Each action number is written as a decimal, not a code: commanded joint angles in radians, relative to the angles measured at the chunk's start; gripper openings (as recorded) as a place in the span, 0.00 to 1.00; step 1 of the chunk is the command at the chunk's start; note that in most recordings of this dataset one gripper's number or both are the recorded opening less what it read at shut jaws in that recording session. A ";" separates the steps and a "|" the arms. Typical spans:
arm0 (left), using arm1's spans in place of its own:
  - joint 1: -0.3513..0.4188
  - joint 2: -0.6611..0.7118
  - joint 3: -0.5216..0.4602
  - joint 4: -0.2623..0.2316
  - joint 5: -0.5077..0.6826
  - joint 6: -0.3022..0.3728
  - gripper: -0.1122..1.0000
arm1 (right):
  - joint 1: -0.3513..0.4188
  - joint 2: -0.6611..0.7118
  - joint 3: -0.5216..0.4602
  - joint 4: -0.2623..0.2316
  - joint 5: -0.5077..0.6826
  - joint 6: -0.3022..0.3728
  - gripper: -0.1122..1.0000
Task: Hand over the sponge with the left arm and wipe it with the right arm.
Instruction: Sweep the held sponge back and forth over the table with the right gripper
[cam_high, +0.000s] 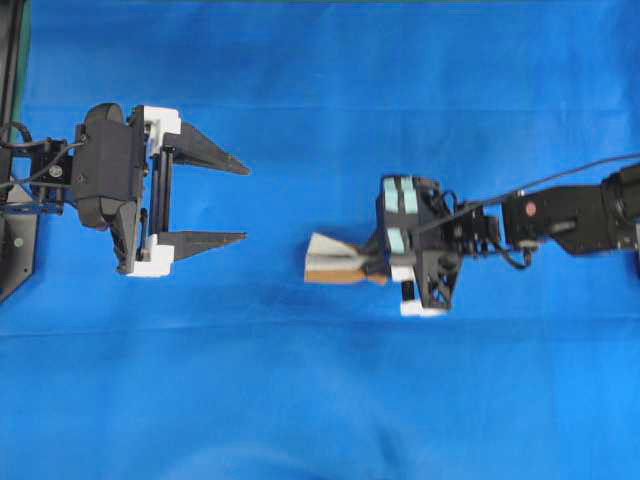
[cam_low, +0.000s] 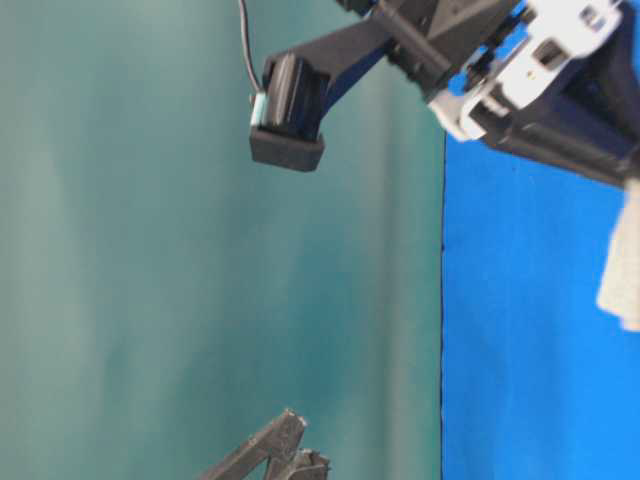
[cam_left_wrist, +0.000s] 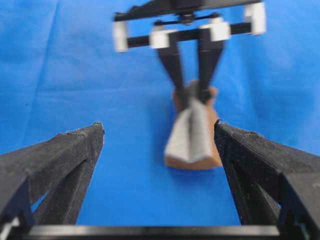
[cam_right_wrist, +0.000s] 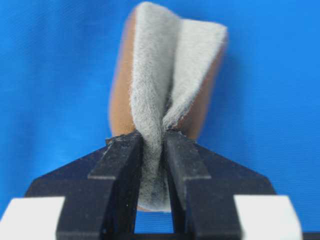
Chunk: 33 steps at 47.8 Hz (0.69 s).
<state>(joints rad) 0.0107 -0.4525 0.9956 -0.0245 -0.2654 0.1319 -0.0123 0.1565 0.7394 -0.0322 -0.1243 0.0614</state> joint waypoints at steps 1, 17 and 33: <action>-0.003 -0.005 -0.009 -0.002 -0.012 -0.002 0.90 | -0.087 -0.029 -0.008 -0.018 -0.002 -0.009 0.30; -0.014 -0.003 -0.009 -0.002 -0.015 -0.002 0.90 | -0.311 -0.029 -0.015 -0.083 -0.011 -0.046 0.29; -0.014 -0.003 -0.009 -0.002 -0.017 -0.002 0.90 | -0.310 -0.029 -0.012 -0.084 -0.017 -0.044 0.29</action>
<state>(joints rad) 0.0000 -0.4510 0.9956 -0.0245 -0.2715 0.1319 -0.3375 0.1565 0.7394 -0.1150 -0.1350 0.0123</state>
